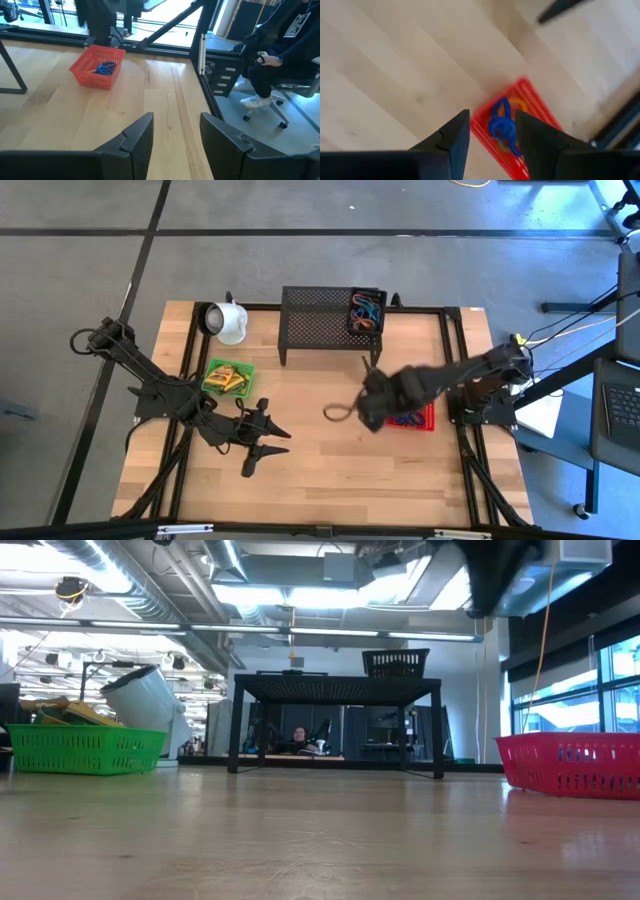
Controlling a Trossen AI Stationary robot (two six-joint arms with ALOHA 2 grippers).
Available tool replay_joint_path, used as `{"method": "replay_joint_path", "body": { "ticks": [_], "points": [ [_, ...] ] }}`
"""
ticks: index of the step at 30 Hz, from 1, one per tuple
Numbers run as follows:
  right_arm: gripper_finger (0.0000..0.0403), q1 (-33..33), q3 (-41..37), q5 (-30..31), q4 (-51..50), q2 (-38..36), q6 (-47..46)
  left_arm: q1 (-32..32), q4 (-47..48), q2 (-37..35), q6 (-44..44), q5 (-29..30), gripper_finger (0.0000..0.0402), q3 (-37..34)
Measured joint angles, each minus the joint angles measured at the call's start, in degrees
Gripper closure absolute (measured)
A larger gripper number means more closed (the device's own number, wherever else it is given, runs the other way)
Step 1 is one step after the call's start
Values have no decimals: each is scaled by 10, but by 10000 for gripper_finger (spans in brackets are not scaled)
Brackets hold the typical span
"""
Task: Pick & Place Office Desk Supplies
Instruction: Put the orange bin on the shelf
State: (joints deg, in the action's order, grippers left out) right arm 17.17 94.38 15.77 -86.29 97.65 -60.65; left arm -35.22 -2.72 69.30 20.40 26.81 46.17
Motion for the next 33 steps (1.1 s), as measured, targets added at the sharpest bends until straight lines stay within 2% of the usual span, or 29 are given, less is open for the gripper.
{"method": "replay_joint_path", "body": {
  "ticks": [5,8,10,15,21,30,33],
  "points": [
    [245,33,-95,-2,11,0,-98,0,0,0,0,0,247,0],
    [243,31,-140,-3,58,0,-192,0,0,0,-1,0,247,0],
    [241,26,-163,-18,97,0,-222,0,0,0,-1,0,247,0],
    [235,9,-202,-60,166,0,-212,0,0,0,-2,1,247,0],
    [231,5,-245,-49,262,0,-203,0,1,0,-2,1,247,0],
    [231,2,-250,-15,249,0,-192,0,13,0,-2,2,247,0],
    [231,0,-257,-13,231,0,-217,0,13,0,-2,2,247,0]
  ]
}}
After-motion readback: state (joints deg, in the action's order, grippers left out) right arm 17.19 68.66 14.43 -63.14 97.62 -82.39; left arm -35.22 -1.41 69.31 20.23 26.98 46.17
